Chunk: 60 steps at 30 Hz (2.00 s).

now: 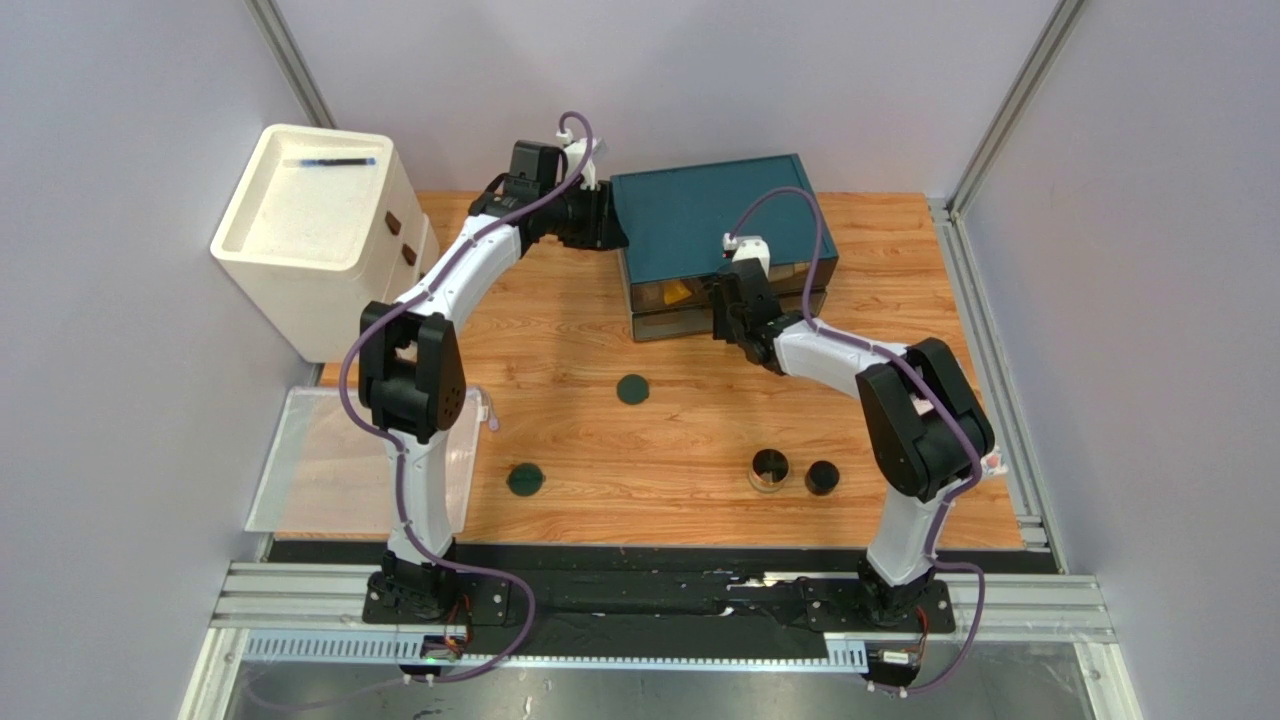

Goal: Organize the makeup

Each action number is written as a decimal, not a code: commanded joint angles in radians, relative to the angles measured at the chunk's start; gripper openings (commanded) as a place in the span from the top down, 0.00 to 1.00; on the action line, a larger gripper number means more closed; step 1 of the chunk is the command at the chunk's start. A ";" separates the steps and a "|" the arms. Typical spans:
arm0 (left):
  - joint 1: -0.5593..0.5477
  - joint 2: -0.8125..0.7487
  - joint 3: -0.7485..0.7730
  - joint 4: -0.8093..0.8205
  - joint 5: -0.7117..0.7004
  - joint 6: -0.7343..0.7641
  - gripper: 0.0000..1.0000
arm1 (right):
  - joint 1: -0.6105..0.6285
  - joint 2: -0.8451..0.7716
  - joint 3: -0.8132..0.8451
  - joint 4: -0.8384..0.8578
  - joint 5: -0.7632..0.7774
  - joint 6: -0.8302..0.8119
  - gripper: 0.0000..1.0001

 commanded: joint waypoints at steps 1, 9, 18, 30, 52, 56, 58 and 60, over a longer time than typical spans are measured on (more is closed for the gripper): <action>0.001 0.052 0.010 -0.100 -0.041 0.029 0.48 | 0.000 -0.058 -0.041 -0.081 0.003 -0.004 0.71; 0.001 0.055 0.027 -0.102 -0.046 0.020 0.48 | 0.018 -0.142 -0.094 -0.130 -0.002 0.004 0.72; 0.001 0.050 0.027 -0.102 -0.043 0.009 0.48 | 0.032 -0.308 -0.208 -0.176 -0.017 0.022 0.72; 0.001 -0.028 0.029 -0.056 -0.041 -0.015 0.46 | 0.032 -0.377 -0.064 -0.283 -0.045 -0.005 0.41; 0.001 -0.226 -0.053 -0.103 -0.043 0.006 0.45 | 0.049 -0.432 -0.065 -0.957 -0.411 -0.045 0.07; 0.001 -0.241 -0.073 -0.108 -0.028 0.005 0.45 | 0.070 -0.333 -0.050 -0.991 -0.413 -0.035 0.05; 0.001 -0.249 -0.077 -0.116 -0.029 0.011 0.45 | 0.073 -0.302 -0.050 -0.995 -0.441 -0.010 0.05; 0.001 -0.255 -0.080 -0.131 -0.037 0.025 0.45 | 0.078 -0.279 -0.053 -0.994 -0.444 0.016 0.05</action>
